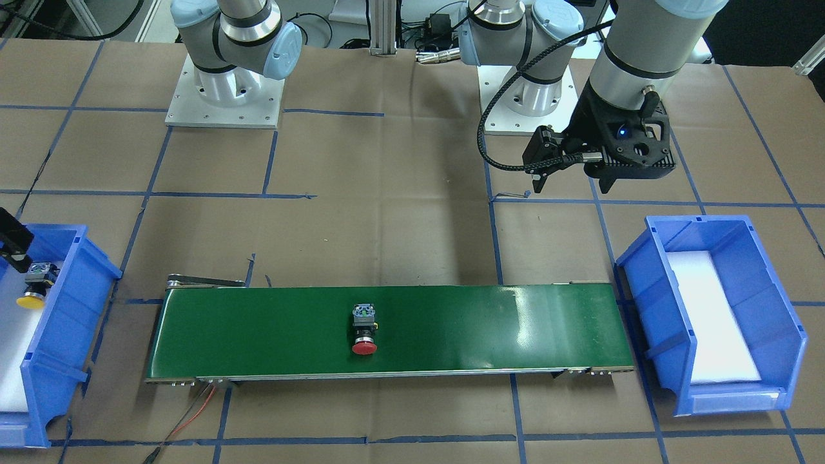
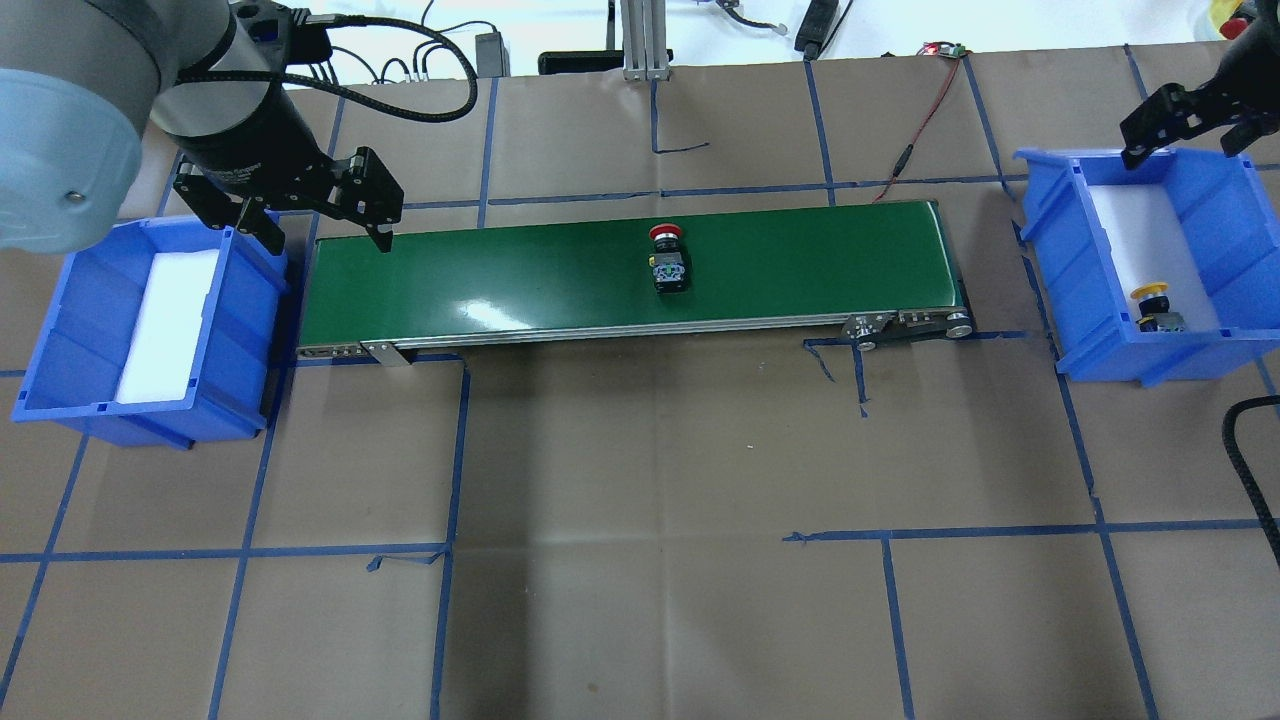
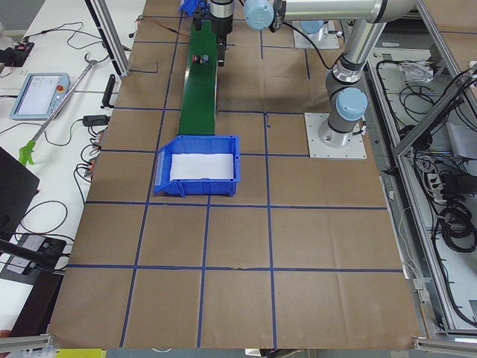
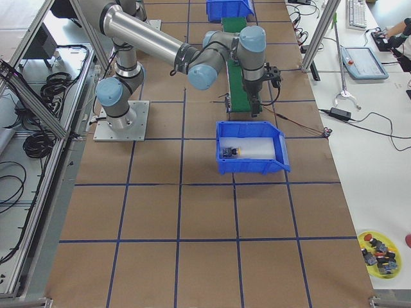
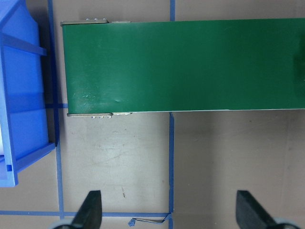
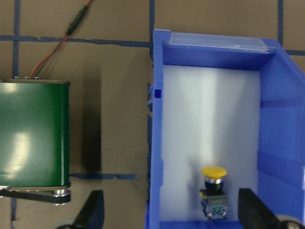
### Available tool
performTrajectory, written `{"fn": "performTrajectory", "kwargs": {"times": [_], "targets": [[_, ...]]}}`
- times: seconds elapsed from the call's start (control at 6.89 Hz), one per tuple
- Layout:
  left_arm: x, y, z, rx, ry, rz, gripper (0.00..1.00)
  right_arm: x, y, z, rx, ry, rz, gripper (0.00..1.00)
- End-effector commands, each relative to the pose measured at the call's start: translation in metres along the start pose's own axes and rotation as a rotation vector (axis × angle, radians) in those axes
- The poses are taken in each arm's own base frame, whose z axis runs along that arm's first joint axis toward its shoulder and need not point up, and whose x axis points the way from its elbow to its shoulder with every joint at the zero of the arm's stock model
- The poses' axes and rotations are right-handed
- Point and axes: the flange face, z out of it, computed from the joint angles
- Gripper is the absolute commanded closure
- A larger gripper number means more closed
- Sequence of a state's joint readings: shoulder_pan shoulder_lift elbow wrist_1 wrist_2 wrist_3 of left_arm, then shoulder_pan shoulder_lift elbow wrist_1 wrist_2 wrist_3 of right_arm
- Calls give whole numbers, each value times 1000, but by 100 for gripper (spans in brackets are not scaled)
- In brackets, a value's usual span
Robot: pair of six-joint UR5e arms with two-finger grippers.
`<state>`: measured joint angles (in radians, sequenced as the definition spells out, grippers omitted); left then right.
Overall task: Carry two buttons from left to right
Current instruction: 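Move the right gripper to the red button on the conveyor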
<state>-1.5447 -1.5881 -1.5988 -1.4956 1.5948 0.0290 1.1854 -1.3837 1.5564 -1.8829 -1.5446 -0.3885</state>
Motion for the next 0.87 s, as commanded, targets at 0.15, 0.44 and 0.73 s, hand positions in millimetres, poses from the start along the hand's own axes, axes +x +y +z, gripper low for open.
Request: {"fn": "performTrajectory", "kwargs": {"times": [0.15, 0.44, 0.73], "targets": [[0, 0, 0, 1, -1, 0, 0, -143, -9, -33, -20, -24, 82, 0], [0, 0, -2, 4, -1, 3, 0, -203, -1, -36, -11, -20, 77, 0], [0, 1, -1, 2, -1, 3, 0, -220, 8, -24, -32, -34, 50, 0]]}}
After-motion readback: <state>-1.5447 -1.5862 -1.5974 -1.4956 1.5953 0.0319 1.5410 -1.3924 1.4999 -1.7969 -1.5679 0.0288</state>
